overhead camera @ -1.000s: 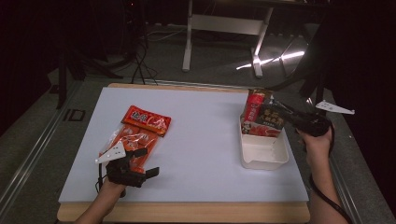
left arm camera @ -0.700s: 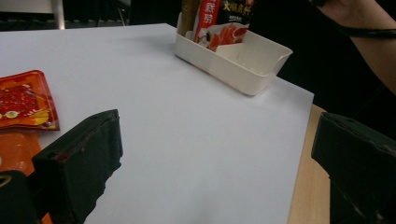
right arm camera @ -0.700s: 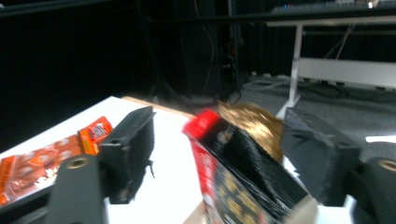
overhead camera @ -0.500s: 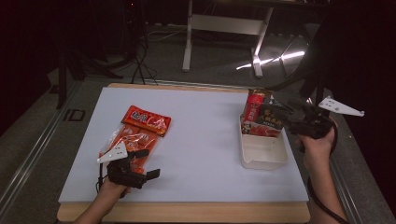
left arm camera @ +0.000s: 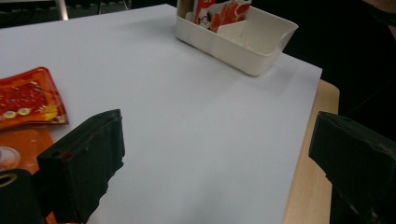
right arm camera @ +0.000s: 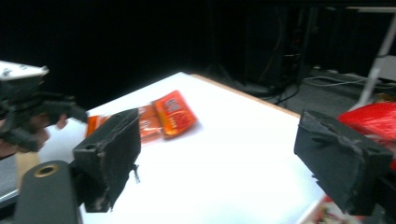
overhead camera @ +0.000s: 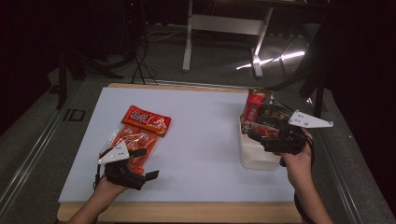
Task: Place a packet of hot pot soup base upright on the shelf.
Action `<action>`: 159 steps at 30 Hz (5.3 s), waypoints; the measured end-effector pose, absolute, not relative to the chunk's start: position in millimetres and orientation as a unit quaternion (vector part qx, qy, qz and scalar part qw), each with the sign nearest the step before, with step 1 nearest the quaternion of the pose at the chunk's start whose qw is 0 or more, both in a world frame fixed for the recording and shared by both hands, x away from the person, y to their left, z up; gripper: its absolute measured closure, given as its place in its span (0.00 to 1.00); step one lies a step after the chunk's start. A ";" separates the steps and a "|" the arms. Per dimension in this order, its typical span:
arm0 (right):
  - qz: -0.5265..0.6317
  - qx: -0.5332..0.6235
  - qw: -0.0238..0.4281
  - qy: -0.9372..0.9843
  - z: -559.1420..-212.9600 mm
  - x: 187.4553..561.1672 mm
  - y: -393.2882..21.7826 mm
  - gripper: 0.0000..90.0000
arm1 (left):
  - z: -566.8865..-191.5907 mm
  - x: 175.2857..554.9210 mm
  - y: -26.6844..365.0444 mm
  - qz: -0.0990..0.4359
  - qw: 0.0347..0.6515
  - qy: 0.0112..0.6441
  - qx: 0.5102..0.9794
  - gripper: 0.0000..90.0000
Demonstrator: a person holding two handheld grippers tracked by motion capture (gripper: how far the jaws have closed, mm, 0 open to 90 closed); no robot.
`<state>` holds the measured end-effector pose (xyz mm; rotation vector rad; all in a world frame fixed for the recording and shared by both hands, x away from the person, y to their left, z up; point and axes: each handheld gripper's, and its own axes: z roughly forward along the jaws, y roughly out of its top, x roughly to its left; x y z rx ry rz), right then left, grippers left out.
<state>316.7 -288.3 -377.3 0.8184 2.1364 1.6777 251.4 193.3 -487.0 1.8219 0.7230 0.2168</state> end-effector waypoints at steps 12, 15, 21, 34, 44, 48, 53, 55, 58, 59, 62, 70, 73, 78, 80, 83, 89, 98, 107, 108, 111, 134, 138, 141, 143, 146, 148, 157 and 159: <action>0.578 0.267 0.128 0.760 -396.6 291.0 -273.9 0.17 | -478.2 263.7 227.5 0.130 0.527 0.335 0.770 0.49; 0.577 0.265 0.128 0.761 -399.1 287.1 -273.7 0.17 | -475.7 268.6 236.6 0.143 0.517 0.350 0.768 0.63; 0.577 0.268 0.123 0.762 -403.7 282.6 -273.3 0.17 | -471.5 281.7 252.9 0.168 0.480 0.382 0.771 0.81; 0.576 0.256 0.115 0.768 -412.1 273.7 -266.3 0.17 | -490.2 323.9 276.8 0.199 0.405 0.456 0.767 1.00; 0.576 0.252 0.107 0.770 -416.1 273.7 -264.7 0.17 | -518.9 347.2 288.7 0.184 0.338 0.487 0.784 1.00; 0.575 0.253 0.106 0.771 -417.2 274.6 -264.2 0.17 | -528.0 349.6 294.7 0.180 0.320 0.496 0.787 1.00; 0.573 0.251 0.108 0.773 -417.8 274.8 -263.0 0.17 | -535.3 353.6 298.7 0.183 0.293 0.505 0.791 1.00; 0.573 0.252 0.108 0.772 -418.0 274.6 -263.4 0.17 | -537.0 354.9 297.9 0.180 0.290 0.496 0.799 1.00; 0.574 0.253 0.106 0.772 -418.2 275.1 -263.7 0.17 | -536.5 355.5 294.0 0.182 0.280 0.489 0.806 1.00; 0.575 0.253 0.105 0.771 -418.3 275.2 -263.6 0.17 | -536.5 355.4 293.4 0.180 0.280 0.490 0.806 1.00; 0.574 0.252 0.104 0.772 -418.5 274.1 -262.3 0.17 | -535.9 354.4 293.0 0.172 0.284 0.494 0.804 1.00; 0.575 0.252 0.101 0.772 -419.4 274.3 -262.5 0.17 | -535.8 348.4 278.9 0.153 0.294 0.482 0.811 1.00; 0.573 0.252 0.101 0.773 -419.7 273.9 -261.8 0.17 | -535.3 345.3 269.7 0.142 0.299 0.476 0.814 1.00; 0.573 0.251 0.101 0.774 -419.4 273.3 -261.7 0.17 | -534.9 339.9 253.7 0.132 0.306 0.459 0.823 1.00; 0.572 0.251 0.101 0.774 -419.4 273.3 -261.7 0.17 | -534.7 339.2 249.0 0.127 0.308 0.455 0.826 1.00; 0.574 0.252 0.100 0.773 -419.6 273.4 -261.7 0.17 | -534.9 338.7 244.9 0.117 0.314 0.454 0.826 1.00; 0.572 0.251 0.098 0.775 -420.4 273.2 -260.6 0.17 | -535.7 335.2 230.0 0.113 0.320 0.444 0.829 1.00; 0.571 0.251 0.098 0.776 -420.9 273.1 -261.5 0.17 | -529.4 343.2 227.1 0.117 0.310 0.436 0.837 1.00; 0.570 0.251 0.099 0.776 -423.2 273.6 -260.8 0.17 | -518.9 376.9 226.3 0.142 0.321 0.463 0.814 1.00; 0.569 0.251 0.099 0.777 -423.6 273.7 -260.3 0.17 | -518.8 380.2 225.5 0.149 0.318 0.465 0.813 1.00; 0.568 0.249 0.097 0.778 -424.2 273.5 -259.5 0.17 | -520.2 390.5 223.3 0.152 0.317 0.465 0.813 1.00; 0.568 0.249 0.089 0.779 -427.0 274.0 -257.5 0.17 | -530.5 418.5 196.6 0.113 0.302 0.442 0.837 1.00; 0.569 0.251 0.088 0.778 -426.7 274.1 -257.9 0.17 | -529.5 411.8 191.1 0.124 0.293 0.431 0.844 1.00; 0.569 0.248 0.089 0.779 -426.7 274.2 -257.4 0.17 | -530.1 407.5 189.9 0.122 0.298 0.430 0.843 1.00; 0.569 0.249 0.086 0.779 -426.9 274.2 -257.1 0.17 | -530.5 405.0 189.1 0.118 0.301 0.431 0.842 1.00; 0.568 0.248 0.086 0.780 -426.6 274.0 -256.6 0.17 | -529.5 400.3 186.2 0.107 0.299 0.419 0.851 1.00; 0.569 0.249 0.085 0.779 -426.6 274.4 -256.6 0.17 | -529.4 395.4 183.8 0.103 0.300 0.413 0.854 1.00; 0.569 0.247 0.085 0.780 -425.9 273.5 -255.3 0.17 | -529.1 376.8 171.5 0.089 0.306 0.392 0.863 1.00; 0.571 0.247 0.083 0.779 -425.7 273.7 -255.0 0.17 | -528.8 372.4 166.3 0.087 0.308 0.391 0.863 1.00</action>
